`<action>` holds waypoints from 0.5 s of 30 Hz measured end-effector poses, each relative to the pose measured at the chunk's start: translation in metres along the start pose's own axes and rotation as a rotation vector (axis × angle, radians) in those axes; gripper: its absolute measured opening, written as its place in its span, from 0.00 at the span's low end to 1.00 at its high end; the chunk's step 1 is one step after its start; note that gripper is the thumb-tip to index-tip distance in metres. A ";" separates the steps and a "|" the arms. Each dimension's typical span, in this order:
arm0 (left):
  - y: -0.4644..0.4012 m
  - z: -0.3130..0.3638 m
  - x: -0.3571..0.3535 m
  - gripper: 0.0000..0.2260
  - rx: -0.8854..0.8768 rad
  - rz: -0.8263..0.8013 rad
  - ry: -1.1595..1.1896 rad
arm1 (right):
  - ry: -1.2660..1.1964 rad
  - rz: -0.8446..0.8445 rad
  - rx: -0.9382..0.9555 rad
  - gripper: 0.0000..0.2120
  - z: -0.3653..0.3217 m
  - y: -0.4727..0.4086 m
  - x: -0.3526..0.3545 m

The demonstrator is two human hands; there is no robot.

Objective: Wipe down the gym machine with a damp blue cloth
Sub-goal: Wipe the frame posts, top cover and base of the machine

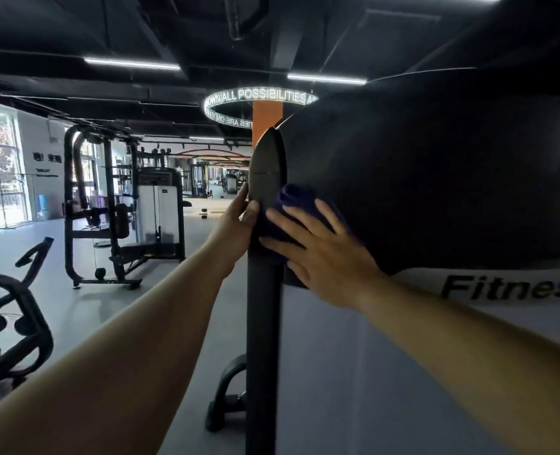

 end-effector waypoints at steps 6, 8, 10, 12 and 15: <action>0.045 -0.045 -0.031 0.29 -0.110 0.051 -0.025 | 0.044 0.123 -0.100 0.24 0.028 0.006 0.012; 0.057 -0.056 -0.040 0.31 -0.097 0.117 -0.034 | 0.002 0.131 -0.174 0.27 -0.002 0.012 -0.006; 0.062 -0.067 -0.043 0.34 -0.061 0.135 0.003 | 0.000 0.036 -0.060 0.29 -0.025 0.029 -0.026; 0.062 -0.073 -0.044 0.33 -0.048 0.112 0.060 | 0.071 -0.047 0.065 0.27 -0.012 0.041 -0.025; 0.059 -0.077 -0.044 0.31 -0.022 0.126 0.028 | 0.117 0.020 0.017 0.24 0.017 0.041 -0.008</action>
Point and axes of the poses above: each hand's wrist, its own y-axis away from the middle knuckle, its own x-axis out of the back of the hand, z = x × y, the point moved 3 cm from there along -y, towards the middle knuckle, and after that the axes turned 11 degrees about -y, right-handed, at the moved point
